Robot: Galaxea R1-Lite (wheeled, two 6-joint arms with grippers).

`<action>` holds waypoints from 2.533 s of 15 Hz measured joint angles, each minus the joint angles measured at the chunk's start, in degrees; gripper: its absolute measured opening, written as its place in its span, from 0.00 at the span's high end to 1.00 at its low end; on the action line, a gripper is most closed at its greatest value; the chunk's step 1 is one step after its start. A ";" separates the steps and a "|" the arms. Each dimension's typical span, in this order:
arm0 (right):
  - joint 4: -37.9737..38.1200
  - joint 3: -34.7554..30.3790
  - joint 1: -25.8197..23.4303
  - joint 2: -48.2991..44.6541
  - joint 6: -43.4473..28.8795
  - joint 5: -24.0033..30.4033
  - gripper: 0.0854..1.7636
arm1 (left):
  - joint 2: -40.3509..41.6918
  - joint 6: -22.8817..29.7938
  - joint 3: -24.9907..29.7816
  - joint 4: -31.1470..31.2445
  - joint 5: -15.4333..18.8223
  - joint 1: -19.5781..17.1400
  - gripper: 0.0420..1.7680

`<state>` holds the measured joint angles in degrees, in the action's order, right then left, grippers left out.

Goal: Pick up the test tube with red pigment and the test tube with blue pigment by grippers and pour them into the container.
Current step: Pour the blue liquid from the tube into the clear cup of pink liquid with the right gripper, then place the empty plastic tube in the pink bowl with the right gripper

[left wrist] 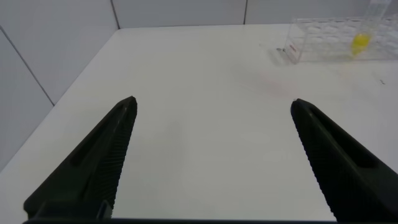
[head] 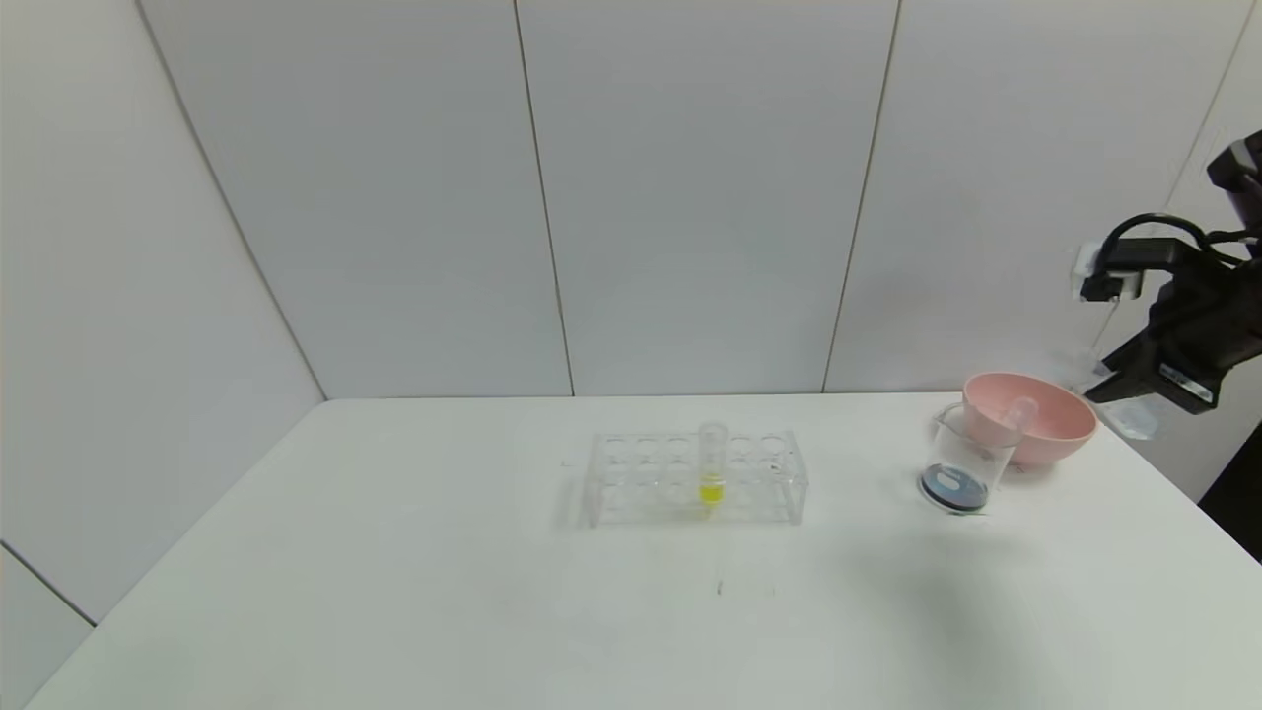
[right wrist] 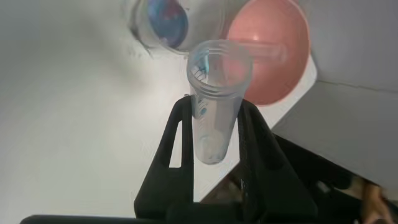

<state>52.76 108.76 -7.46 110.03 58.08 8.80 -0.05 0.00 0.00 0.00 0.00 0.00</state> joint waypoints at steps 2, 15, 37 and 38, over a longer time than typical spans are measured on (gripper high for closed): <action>-1.30 -5.13 -2.49 -3.11 -3.89 6.03 0.76 | 0.00 0.00 0.00 0.00 0.00 0.00 0.00; -70.72 -49.53 -10.79 -19.69 -53.48 13.39 0.76 | 0.00 0.00 0.00 0.00 0.00 0.00 0.00; -100.13 -46.17 -4.74 9.40 -57.34 -7.06 0.76 | 0.00 0.00 0.00 0.00 0.00 0.00 0.00; -100.05 -46.07 -4.55 9.62 -57.97 -7.08 0.76 | 0.00 0.00 0.00 0.00 0.00 0.00 0.00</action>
<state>-47.29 62.70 -12.01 119.65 0.11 1.72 -0.05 0.00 0.00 0.00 0.00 0.00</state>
